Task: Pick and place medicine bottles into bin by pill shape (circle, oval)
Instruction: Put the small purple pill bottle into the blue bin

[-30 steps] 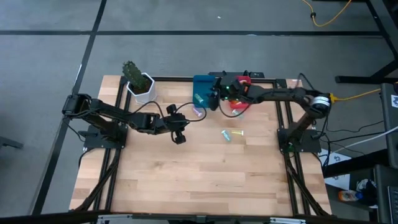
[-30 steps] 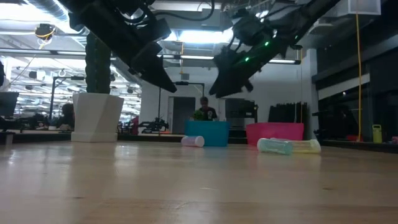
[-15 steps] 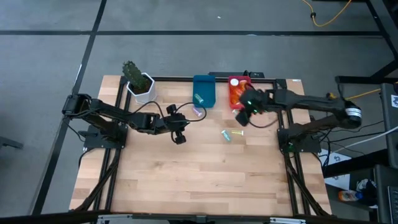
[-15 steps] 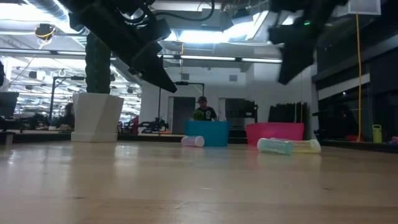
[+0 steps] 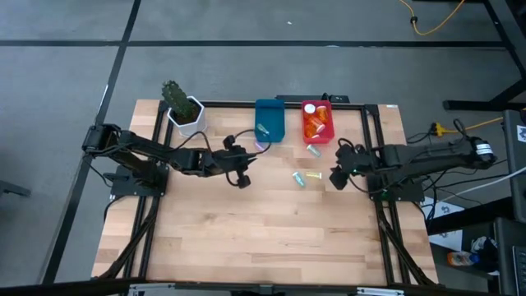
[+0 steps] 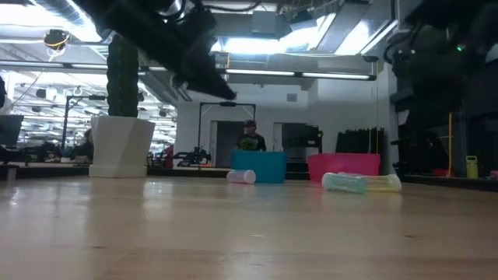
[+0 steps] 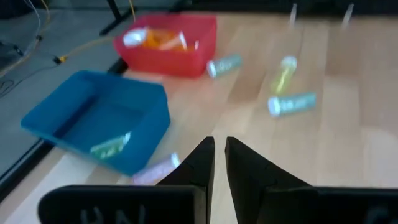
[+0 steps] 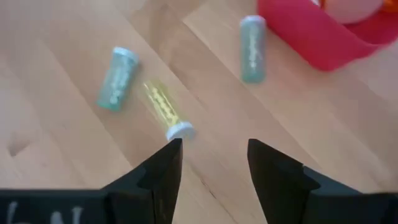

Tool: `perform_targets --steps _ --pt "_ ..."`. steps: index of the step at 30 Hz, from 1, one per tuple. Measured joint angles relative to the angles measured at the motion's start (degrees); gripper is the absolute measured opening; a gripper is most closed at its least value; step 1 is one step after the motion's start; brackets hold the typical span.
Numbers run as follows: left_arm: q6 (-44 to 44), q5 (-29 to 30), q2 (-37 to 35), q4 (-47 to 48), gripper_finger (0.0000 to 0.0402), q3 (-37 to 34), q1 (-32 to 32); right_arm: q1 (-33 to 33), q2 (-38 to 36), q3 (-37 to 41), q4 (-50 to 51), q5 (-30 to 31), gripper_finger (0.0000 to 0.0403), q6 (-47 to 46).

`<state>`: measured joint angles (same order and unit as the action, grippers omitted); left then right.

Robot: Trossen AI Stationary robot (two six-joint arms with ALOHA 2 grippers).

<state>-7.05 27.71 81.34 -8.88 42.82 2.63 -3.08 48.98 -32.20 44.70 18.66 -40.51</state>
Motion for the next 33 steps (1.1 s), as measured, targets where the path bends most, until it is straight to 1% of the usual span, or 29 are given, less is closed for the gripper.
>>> perform_targets --steps 5,8,9,12,14,16,18,21,23,25,26,28,33 --pt "0.0 0.05 0.0 -6.0 0.0035 0.0 0.0 -1.06 -1.55 4.21 -9.67 0.96 0.0184 2.62" --pt "2.09 -0.47 0.42 -11.77 0.0035 0.01 -0.39 -1.33 -1.51 4.87 -12.26 1.93 0.0184 5.29" --pt "3.24 -2.41 0.92 -14.18 0.0035 0.01 -0.77 -1.33 -1.52 5.03 -12.88 2.15 0.0184 6.14" --pt "3.81 -12.13 3.78 -19.52 0.0035 0.75 -2.1 -1.31 -1.54 5.22 -13.74 2.37 0.0184 6.27" --pt "3.34 -15.69 7.17 -20.3 0.0035 3.09 -2.58 -1.33 -1.51 5.24 -13.72 2.33 0.0184 6.22" --pt "3.83 -16.96 11.82 -19.5 0.0035 6.72 -2.95 -1.32 -1.51 5.24 -13.71 2.33 0.0184 5.72" --pt "5.94 -18.1 16.19 -16.77 0.0035 10.97 -3.62 -1.31 -1.51 5.24 -13.73 2.34 0.0184 4.84" --pt "9.29 -19.67 21.76 -9.58 0.0035 18.72 -4.49 -1.31 -1.51 5.24 -13.67 2.33 0.0184 4.85" --pt "10.73 -19.74 24.23 -3.4 0.0035 23.28 -4.89 -1.31 -1.51 5.24 -13.61 2.34 0.0184 5.03" --pt "11.1 -19.79 26.33 0.53 0.0035 27.11 -5.25 -1.31 -1.51 5.24 -13.43 2.34 0.0184 5.72" --pt "11.13 -19.77 26.96 2.26 0.0035 28.49 -5.37 -1.31 -1.51 5.24 -13.43 2.33 0.0184 6.25" --pt "12.09 -19.74 28.44 2.64 0.0035 30.89 -5.46 -1.31 -1.51 5.24 -13.05 2.33 0.0184 6.38" --pt "17.18 -19.73 29.73 2.77 0.0035 32.78 -5.09 -1.31 -1.51 5.24 -12.71 2.31 0.0184 6.41"
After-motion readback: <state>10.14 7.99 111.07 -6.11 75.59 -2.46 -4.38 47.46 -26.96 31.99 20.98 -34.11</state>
